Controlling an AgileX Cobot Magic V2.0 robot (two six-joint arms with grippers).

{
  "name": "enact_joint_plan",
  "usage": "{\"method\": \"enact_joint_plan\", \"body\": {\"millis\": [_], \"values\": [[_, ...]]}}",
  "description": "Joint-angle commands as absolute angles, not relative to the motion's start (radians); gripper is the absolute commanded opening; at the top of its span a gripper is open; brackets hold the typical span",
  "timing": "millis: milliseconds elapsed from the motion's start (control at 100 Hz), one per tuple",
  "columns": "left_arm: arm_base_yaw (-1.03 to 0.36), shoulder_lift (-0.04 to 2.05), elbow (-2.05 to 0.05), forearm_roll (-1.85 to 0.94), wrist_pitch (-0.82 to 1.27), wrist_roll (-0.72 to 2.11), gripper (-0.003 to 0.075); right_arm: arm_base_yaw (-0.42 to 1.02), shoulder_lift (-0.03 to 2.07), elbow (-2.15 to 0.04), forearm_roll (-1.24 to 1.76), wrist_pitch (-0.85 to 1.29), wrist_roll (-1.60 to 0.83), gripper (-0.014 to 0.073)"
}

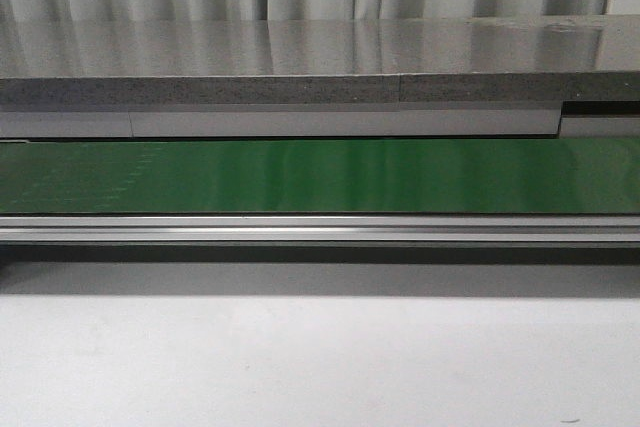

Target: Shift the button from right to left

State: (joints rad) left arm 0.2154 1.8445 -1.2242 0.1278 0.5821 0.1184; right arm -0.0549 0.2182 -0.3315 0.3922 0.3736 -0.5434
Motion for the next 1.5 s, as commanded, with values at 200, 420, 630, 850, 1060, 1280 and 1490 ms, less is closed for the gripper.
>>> {"method": "enact_joint_plan", "body": {"millis": [200,420,630,850,1060,1280,1490], "values": [[0.217,1.826,-1.248,0.117,0.533,0.121,0.0132,-0.053,0.224,-0.359,0.409,0.298,-0.552,-0.0068],[0.217,1.831,-1.248,0.113,0.538,0.123,0.0266,-0.053,0.224,-0.359,0.409,0.298,-0.552,-0.0068],[0.219,1.831,-1.248,0.113,0.538,0.124,0.0433,-0.053,0.224,-0.359,0.409,0.298,-0.552,-0.0068],[0.224,1.831,-1.248,0.118,0.540,0.124,0.0438,-0.053,0.224,-0.359,0.409,0.298,-0.552,-0.0068],[0.224,1.763,-1.248,0.124,0.540,0.124,0.0438,-0.053,0.224,-0.359,0.409,0.298,-0.552,-0.0068],[0.199,1.564,-1.248,0.093,0.534,0.124,0.0437,-0.053,0.224,-0.359,0.409,0.298,-0.552,-0.0068],[0.109,1.348,-1.203,0.086,0.536,0.124,0.0435,-0.053,0.224,-0.359,0.409,0.298,-0.552,-0.0068]]}}
